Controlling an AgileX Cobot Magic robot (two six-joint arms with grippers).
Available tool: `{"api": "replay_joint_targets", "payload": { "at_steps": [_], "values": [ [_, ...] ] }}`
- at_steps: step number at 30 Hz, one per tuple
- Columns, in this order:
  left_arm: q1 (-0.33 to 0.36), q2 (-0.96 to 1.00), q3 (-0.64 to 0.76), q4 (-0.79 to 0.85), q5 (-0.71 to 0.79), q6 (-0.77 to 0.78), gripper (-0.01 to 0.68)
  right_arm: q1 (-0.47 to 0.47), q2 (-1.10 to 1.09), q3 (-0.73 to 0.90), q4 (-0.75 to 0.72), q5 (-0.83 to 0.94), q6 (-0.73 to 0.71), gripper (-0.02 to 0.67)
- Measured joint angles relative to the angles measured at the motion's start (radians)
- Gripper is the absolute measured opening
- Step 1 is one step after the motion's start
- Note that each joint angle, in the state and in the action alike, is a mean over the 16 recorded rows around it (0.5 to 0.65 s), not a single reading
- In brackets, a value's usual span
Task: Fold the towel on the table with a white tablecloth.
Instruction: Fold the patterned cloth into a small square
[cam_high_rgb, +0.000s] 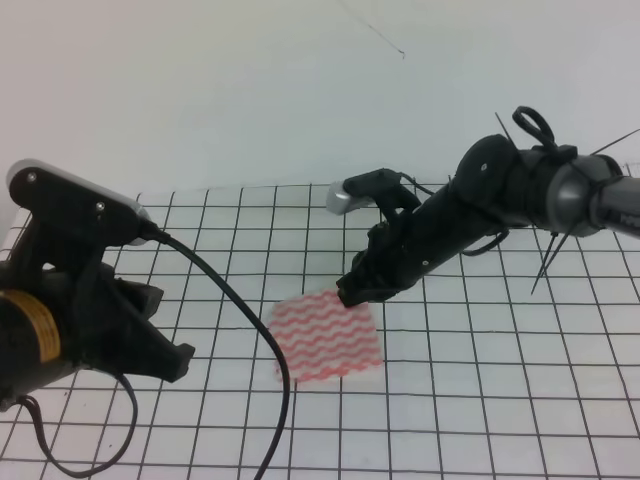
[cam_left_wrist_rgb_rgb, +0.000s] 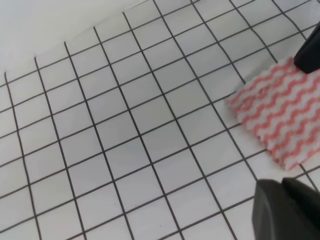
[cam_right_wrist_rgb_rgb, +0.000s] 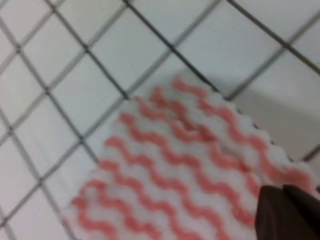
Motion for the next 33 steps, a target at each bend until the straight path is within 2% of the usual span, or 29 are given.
{"api": "replay_joint_targets", "payload": {
  "at_steps": [10, 24, 33],
  "values": [
    [0.0, 0.0, 0.0, -0.007, 0.005, 0.0, -0.001, 0.0, -0.014, 0.0, -0.159, -0.067, 0.15, 0.006],
    [0.0, 0.0, 0.0, -0.009, -0.014, 0.0, -0.001, 0.017, -0.043, 0.001, -0.114, 0.06, 0.086, 0.005],
    [0.0, 0.0, 0.0, -0.016, -0.023, 0.0, -0.001, 0.033, -0.013, 0.002, -0.213, 0.125, 0.173, 0.005]
  ]
}}
